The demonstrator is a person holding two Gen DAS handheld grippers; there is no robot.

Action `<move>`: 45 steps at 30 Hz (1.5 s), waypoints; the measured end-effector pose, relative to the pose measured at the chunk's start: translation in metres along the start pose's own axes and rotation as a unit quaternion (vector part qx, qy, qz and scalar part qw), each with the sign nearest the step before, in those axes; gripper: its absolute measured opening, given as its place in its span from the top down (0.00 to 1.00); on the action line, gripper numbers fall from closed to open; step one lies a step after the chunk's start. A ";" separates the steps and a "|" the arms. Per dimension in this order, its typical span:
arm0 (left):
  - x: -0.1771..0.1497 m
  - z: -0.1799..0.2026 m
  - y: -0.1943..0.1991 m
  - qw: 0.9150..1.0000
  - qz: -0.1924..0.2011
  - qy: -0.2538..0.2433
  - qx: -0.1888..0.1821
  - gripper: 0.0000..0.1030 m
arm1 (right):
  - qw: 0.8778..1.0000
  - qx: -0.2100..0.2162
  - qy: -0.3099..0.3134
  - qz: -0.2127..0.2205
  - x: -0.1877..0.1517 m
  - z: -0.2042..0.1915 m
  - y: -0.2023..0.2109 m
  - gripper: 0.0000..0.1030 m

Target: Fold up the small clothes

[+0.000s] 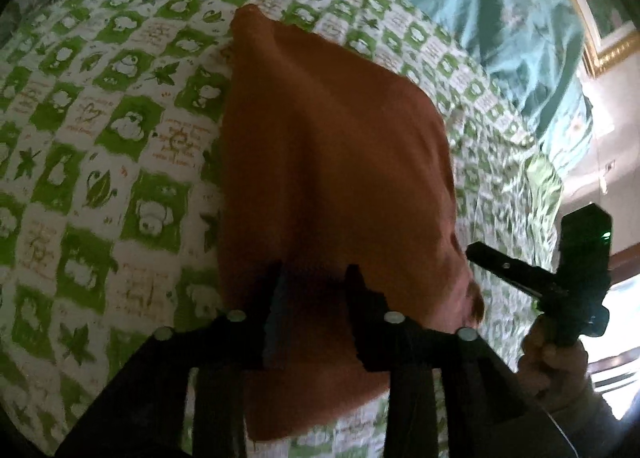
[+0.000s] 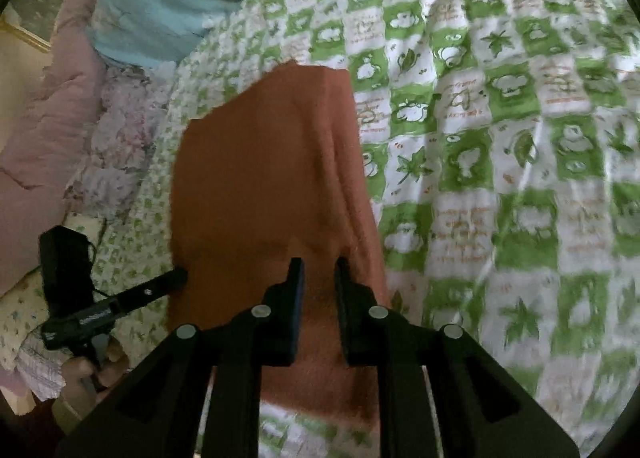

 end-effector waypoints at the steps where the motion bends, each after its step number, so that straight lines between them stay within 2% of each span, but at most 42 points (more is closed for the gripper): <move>1: -0.007 0.003 0.003 1.000 0.000 -0.010 0.007 0.64 | 1.000 0.004 0.005 -0.001 -0.005 -0.002 0.004 0.84; 3: -0.018 0.009 0.009 0.999 0.002 -0.034 0.019 0.60 | 1.000 -0.002 0.022 -0.009 -0.021 -0.005 0.008 0.84; 5: -0.029 0.014 0.014 0.997 0.007 -0.064 0.035 0.58 | 0.999 -0.027 0.032 -0.020 -0.037 0.000 0.004 0.84; 6: -0.033 0.016 0.016 0.996 0.009 -0.073 0.040 0.58 | 0.998 -0.042 0.031 -0.025 -0.044 0.007 0.001 0.84; 8: -0.044 0.019 0.020 0.995 0.009 -0.089 0.042 0.56 | 0.999 -0.041 0.004 -0.020 -0.052 0.017 0.001 0.84; 10: -0.054 0.021 0.024 0.995 0.000 -0.100 0.030 0.52 | 0.999 -0.042 -0.012 -0.008 -0.053 0.020 0.007 0.84; 18: -0.093 0.015 0.037 0.992 -0.031 -0.119 -0.017 0.52 | 0.998 -0.049 -0.014 0.045 -0.064 -0.002 0.049 0.84; 22: -0.109 0.009 0.026 0.989 -0.050 -0.142 -0.014 0.52 | 0.996 -0.053 -0.029 0.063 -0.079 -0.014 0.060 0.84; 25: -0.122 -0.003 0.019 0.989 -0.073 -0.130 -0.010 0.52 | 0.996 -0.053 -0.034 0.069 -0.092 -0.023 0.066 0.84; 29: -0.124 -0.005 0.041 0.991 -0.054 -0.121 -0.022 0.49 | 0.995 -0.051 -0.019 0.081 -0.105 -0.041 0.080 0.83; 31: -0.119 -0.006 0.052 0.992 -0.042 -0.118 -0.017 0.43 | 0.994 -0.055 -0.011 0.091 -0.109 -0.047 0.087 0.75; 33: -0.114 -0.006 0.067 0.992 -0.025 -0.119 -0.015 0.41 | 0.993 -0.064 -0.003 0.103 -0.113 -0.051 0.095 0.62; 35: -0.109 -0.008 0.083 0.992 -0.006 -0.129 0.004 0.39 | 0.991 -0.068 0.008 0.116 -0.116 -0.055 0.101 0.60; 38: -0.103 -0.012 0.104 0.989 0.022 -0.140 0.034 0.34 | 0.990 -0.080 0.029 0.109 -0.123 -0.057 0.096 0.59; 40: -0.102 -0.013 0.116 0.986 0.043 -0.149 0.055 0.26 | 0.990 -0.088 0.040 0.102 -0.128 -0.058 0.091 0.58; 45: -0.110 -0.014 0.127 0.972 0.062 -0.187 0.126 0.21 | 0.989 -0.100 0.066 0.090 -0.139 -0.060 0.081 0.43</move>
Point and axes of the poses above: each gripper's, at about its wrist camera, not at the fingertips, and y roughly against the way its jaws point, z to its right, x to its top, the point moved 9 cm from there along -y, roughly the way its jaws point, and after that the axes turned 5 degrees about -x, right-handed, at the moved point
